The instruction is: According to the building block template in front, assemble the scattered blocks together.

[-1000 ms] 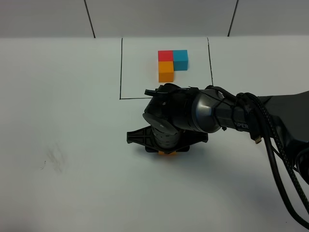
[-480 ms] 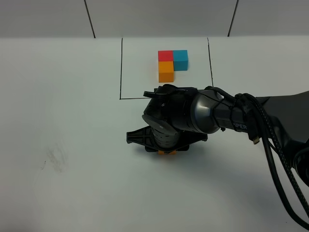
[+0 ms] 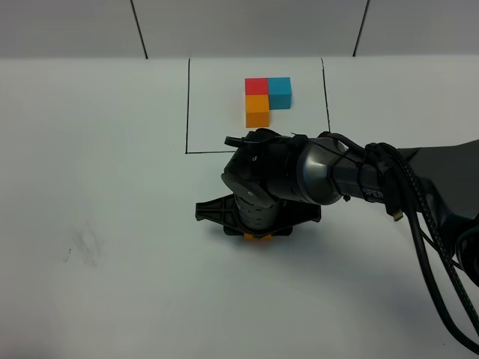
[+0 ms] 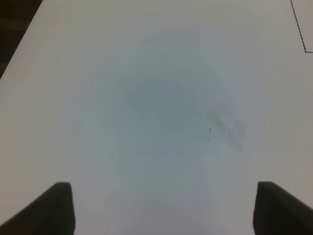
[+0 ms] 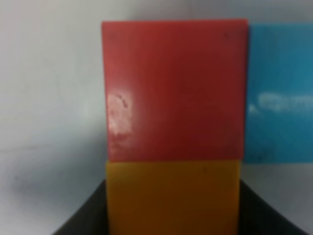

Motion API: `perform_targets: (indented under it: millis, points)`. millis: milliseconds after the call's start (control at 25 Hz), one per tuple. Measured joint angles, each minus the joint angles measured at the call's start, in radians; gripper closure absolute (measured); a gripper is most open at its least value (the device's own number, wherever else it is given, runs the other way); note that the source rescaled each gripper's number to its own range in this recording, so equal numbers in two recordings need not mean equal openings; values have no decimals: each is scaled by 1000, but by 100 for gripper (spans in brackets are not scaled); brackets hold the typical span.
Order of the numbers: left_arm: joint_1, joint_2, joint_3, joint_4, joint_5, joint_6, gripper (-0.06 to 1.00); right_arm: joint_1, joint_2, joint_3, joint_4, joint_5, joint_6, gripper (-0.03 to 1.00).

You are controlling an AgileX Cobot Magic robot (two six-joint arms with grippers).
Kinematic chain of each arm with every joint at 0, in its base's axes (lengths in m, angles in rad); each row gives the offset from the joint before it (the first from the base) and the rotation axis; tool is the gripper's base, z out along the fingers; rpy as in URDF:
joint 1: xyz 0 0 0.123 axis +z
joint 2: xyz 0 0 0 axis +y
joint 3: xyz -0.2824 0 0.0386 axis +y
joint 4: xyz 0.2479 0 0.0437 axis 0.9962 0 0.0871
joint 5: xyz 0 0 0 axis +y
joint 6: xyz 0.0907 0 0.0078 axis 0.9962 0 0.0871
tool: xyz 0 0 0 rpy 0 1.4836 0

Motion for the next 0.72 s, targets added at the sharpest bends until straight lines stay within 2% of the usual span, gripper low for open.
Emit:
perform_targets:
  millis: [80, 280, 360, 440, 560, 640, 720]
  points:
    - [0, 0, 0, 0, 0, 0, 27, 0, -1, 2, 14, 10, 0, 78]
    - [0, 0, 0, 0, 0, 0, 27, 0, -48, 2, 7, 69, -57, 21]
    - [0, 0, 0, 0, 0, 0, 27, 0, -85, 2, 8, 112, -89, 5]
    - [0, 0, 0, 0, 0, 0, 27, 0, -132, 2, 8, 175, -122, -1]
    - [0, 0, 0, 0, 0, 0, 27, 1, -235, 2, -23, 280, -169, -3]
    - [0, 0, 0, 0, 0, 0, 27, 1, -319, 2, -125, 355, -201, -3]
    - [0, 0, 0, 0, 0, 0, 27, -3, -397, 2, -290, 427, -225, -3]
